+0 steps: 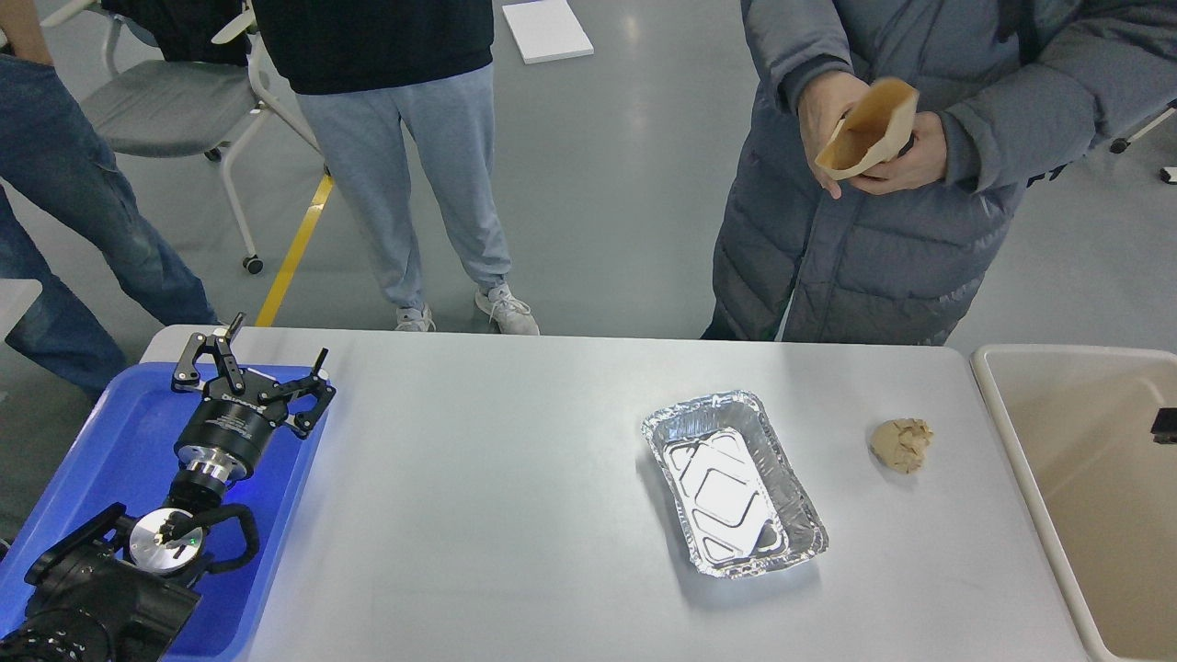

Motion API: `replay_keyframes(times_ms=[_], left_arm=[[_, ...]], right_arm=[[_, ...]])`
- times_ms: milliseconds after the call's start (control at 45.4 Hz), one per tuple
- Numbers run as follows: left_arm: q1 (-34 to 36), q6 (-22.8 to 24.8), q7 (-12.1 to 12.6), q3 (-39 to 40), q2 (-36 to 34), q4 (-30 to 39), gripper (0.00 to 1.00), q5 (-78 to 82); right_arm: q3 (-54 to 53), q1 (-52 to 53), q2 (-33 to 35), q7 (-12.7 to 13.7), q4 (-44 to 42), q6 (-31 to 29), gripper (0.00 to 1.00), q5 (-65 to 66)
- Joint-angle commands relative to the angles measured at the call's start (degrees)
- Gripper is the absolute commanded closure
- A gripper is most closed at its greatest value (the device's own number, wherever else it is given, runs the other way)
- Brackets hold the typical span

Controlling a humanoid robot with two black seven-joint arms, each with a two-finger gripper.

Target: Tidy desktop

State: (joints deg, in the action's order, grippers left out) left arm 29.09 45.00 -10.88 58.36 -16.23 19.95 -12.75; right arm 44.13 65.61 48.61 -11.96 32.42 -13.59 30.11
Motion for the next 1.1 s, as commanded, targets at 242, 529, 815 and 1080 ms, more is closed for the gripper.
replay_keyframes(times_ms=[242,529,815,1080], left_arm=[[0.0,0.0,0.1,0.0,0.0,0.0,0.0,0.0],[0.0,0.0,0.1,0.0,0.0,0.0,0.0,0.0],[0.0,0.0,0.1,0.0,0.0,0.0,0.0,0.0],[0.0,0.0,0.1,0.0,0.0,0.0,0.0,0.0]], right_arm=[[8.5,28.1,10.5,0.0,16.6,-4.4,0.01,1.8],[13.1,41.3,10.0,-0.1,16.9,-9.5,0.0,1.8],[14.5,49.2,9.1,0.0,19.1,-13.8,0.0,2.1],[20.5,60.6,6.2,0.1,21.3,-20.3,0.0,3.3]])
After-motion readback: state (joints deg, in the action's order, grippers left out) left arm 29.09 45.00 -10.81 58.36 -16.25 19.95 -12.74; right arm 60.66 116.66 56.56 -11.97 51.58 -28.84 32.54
